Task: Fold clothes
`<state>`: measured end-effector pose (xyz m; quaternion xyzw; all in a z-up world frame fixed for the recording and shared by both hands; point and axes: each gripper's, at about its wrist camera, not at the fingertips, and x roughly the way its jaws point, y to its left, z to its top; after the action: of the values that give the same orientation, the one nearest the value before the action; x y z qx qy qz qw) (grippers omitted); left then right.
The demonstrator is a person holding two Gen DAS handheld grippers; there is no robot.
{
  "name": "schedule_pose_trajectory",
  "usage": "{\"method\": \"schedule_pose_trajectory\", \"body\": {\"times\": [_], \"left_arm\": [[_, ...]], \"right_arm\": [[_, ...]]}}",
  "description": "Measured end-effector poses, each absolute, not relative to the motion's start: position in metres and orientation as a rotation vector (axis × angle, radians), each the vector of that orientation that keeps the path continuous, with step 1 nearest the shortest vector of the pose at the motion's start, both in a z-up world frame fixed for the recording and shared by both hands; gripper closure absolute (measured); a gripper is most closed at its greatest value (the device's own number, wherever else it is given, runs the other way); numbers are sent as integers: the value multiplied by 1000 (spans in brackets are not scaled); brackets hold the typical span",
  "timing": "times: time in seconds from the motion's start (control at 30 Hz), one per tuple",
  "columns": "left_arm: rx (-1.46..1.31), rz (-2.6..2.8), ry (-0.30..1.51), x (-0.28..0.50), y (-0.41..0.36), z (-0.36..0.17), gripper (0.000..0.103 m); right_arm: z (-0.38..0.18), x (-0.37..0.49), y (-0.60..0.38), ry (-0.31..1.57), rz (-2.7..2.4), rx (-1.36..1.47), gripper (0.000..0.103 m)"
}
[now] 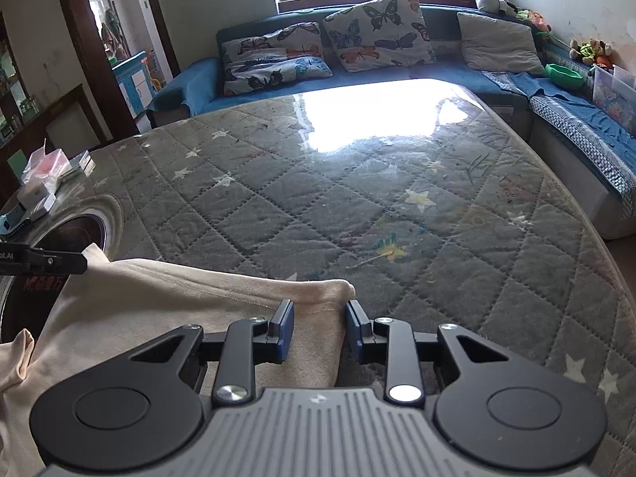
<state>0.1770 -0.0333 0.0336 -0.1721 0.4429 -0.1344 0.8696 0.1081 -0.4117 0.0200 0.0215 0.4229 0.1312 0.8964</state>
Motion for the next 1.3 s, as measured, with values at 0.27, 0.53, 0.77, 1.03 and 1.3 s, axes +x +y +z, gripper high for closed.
{"method": "schedule_pose_trajectory", "body": {"times": [0.27,0.53,0.77,1.03,1.3], "left_arm": [[-325,-238,768,169,-23,42,100],[-331,-235,828,178,-20,37,87],[-313,-206,833,181,-23,30,69],[-257,-189,720,173,-23,36,103],[-272,-183,772,179,-18,34,97]], "right_arm": [[29,112,-406,808,247,32,98],[25,123,-397,801,234,26,98],[22,124,-397,815,239,12,96],[25,122,-398,778,231,4,97],[23,127,-392,782,216,-13,97]]}}
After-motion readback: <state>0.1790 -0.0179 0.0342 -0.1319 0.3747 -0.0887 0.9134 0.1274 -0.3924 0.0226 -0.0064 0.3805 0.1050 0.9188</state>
